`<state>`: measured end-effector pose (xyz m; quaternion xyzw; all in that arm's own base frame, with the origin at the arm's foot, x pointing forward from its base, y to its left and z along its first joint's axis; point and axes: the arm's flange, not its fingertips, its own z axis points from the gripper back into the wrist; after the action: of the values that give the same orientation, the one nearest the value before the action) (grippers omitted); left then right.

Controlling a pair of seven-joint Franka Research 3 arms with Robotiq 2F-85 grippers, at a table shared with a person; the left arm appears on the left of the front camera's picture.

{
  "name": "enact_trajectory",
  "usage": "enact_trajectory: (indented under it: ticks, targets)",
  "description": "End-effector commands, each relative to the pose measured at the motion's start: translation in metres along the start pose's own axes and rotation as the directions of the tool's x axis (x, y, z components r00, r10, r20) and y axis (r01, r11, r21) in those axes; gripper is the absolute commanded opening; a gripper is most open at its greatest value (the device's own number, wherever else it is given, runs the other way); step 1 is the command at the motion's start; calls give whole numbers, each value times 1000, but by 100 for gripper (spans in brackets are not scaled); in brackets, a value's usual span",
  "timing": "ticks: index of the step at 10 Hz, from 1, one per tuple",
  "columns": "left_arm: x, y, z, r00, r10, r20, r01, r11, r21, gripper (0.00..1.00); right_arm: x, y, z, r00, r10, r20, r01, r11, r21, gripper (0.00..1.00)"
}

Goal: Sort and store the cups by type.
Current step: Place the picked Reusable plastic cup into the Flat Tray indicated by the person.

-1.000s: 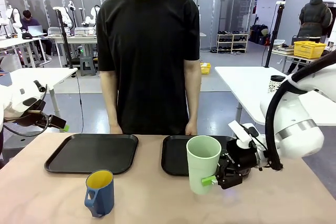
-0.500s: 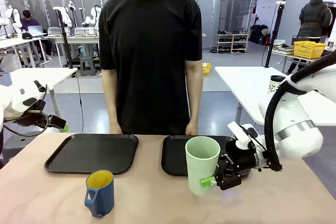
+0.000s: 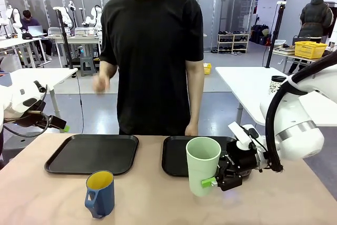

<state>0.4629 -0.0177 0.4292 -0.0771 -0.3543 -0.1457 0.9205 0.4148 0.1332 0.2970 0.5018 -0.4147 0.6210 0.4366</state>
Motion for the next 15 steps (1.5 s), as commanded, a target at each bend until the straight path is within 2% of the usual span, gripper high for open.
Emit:
enact_trajectory:
  ticks: [1, 7, 8, 10, 12, 15]
  targets:
    - [0, -1, 2, 1000, -7, 2, 7, 1000, 3, 100, 0, -2, 1, 1000, 3, 4, -3, 1000, 13, 51]
    - [0, -1, 2, 1000, -7, 2, 7, 1000, 3, 100, 0, -2, 1, 1000, 3, 4, -3, 1000, 13, 51]
    - [0, -1, 2, 1000, -7, 2, 7, 1000, 3, 100, 0, 0, 0, 1000, 0, 0, 0, 1000, -1, 84]
    - [0, -1, 2, 1000, -7, 2, 7, 1000, 3, 100, 7, -29, -12, 998, -47, -47, 47, 999, -1, 84]
    - [0, -1, 2, 1000, -7, 2, 7, 1000, 3, 100, 15, -65, -31, 998, -56, -27, 57, 998, 16, 84]
    - [0, -1, 2, 1000, -7, 2, 7, 1000, 3, 100, 22, -152, -65, 996, -81, -34, 82, 996, 36, 84]
